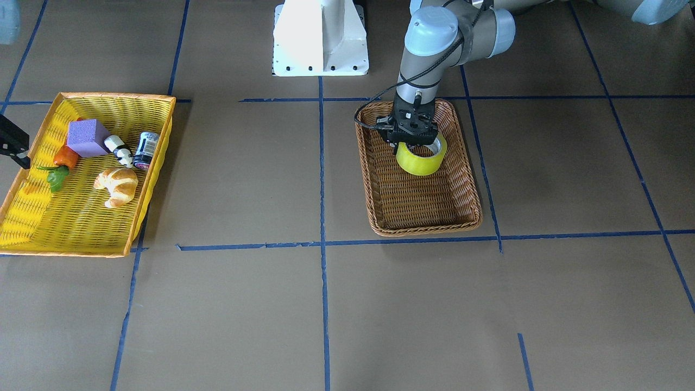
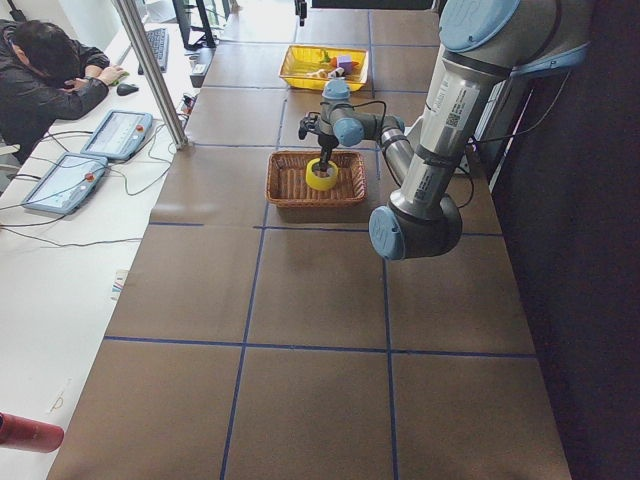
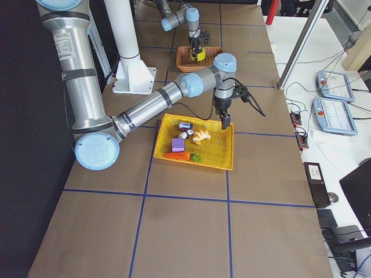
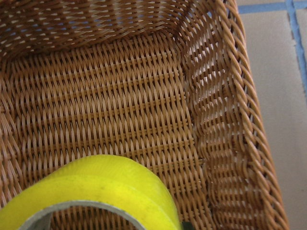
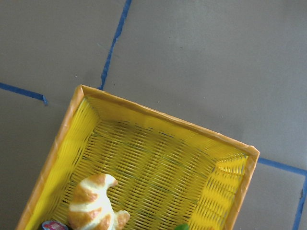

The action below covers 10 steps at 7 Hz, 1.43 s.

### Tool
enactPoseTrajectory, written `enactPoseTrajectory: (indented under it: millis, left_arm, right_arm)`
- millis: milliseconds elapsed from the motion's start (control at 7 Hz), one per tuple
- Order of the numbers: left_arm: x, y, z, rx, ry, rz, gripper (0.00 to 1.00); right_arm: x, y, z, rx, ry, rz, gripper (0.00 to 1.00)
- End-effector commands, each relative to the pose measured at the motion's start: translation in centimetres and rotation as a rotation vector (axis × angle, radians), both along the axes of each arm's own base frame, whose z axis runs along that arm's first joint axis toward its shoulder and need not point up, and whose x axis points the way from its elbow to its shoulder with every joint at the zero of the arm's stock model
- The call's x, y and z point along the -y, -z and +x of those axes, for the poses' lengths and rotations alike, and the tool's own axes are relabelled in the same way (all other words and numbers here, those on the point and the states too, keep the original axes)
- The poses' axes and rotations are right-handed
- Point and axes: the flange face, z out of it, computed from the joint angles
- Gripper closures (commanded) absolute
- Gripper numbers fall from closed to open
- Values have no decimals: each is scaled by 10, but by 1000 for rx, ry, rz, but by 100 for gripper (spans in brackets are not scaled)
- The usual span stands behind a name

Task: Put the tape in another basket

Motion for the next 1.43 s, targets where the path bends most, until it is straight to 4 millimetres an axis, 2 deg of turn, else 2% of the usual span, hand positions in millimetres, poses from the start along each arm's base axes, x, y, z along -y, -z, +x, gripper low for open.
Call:
enactPoseTrajectory:
  millis: [0, 143, 286, 429, 571, 714, 857, 1143, 1286]
  left_arm:
    - [8, -4, -3, 14, 7, 7, 1]
    - [15, -1, -17, 4, 24, 9, 0]
    - [28, -2, -33, 15, 47, 4, 0]
    - [43, 0, -60, 48, 22, -1, 0]
    - [58, 10, -99, 53, -28, 44, 0]
    - [69, -14, -140, 61, -57, 24, 0]
    - [89, -31, -188, 37, -82, 11, 0]
    - [110, -103, -295, 50, -121, 16, 0]
    - [114, -134, -344, 33, -132, 8, 0]
  right_arm:
    - [-7, -23, 23, 10, 12, -17, 0]
    - [-9, -28, 29, 8, 11, -17, 0]
    - [-15, -48, 39, 0, 36, -19, 0]
    - [-10, -67, 55, 6, 65, -13, 0]
    - [-6, -91, 73, -3, 76, -19, 0]
    - [-23, -129, 92, 1, 97, -51, 0]
    - [-37, -147, 111, -2, 74, -76, 0]
    - [-76, -183, 144, 49, 7, -110, 0]
    - [-85, -201, 153, 53, -13, -87, 0]
